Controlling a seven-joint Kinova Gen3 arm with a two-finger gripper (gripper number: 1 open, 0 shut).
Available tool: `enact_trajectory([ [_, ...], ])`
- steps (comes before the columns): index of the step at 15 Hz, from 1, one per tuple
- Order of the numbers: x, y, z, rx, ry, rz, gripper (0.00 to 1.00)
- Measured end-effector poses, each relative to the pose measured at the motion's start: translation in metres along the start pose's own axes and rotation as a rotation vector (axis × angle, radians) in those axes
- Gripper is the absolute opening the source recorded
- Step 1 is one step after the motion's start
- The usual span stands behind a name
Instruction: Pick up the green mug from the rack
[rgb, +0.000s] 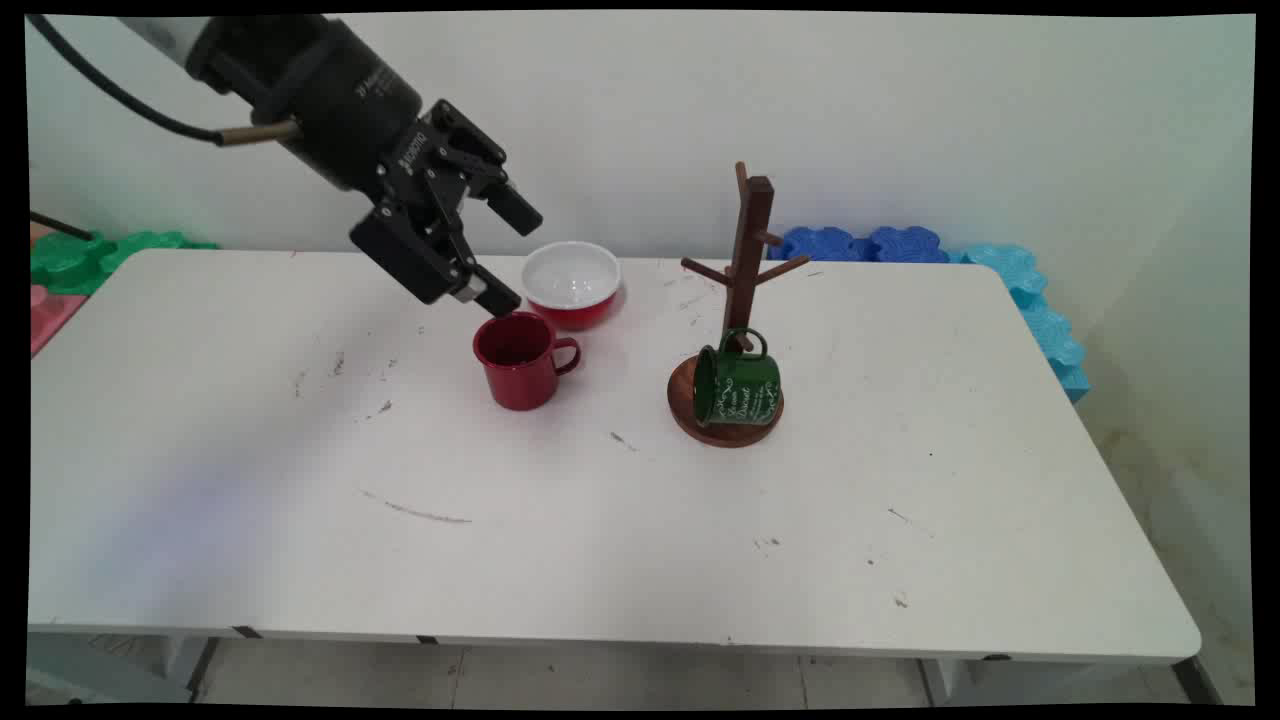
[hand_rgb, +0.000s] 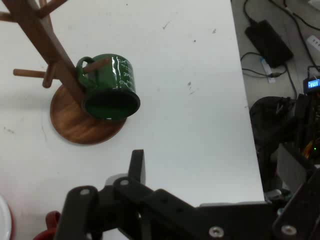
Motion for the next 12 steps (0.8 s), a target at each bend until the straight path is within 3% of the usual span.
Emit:
enact_trajectory([
  [12, -0.025, -0.001, 0.061, 0.058, 0.016, -0.175, 1.0],
])
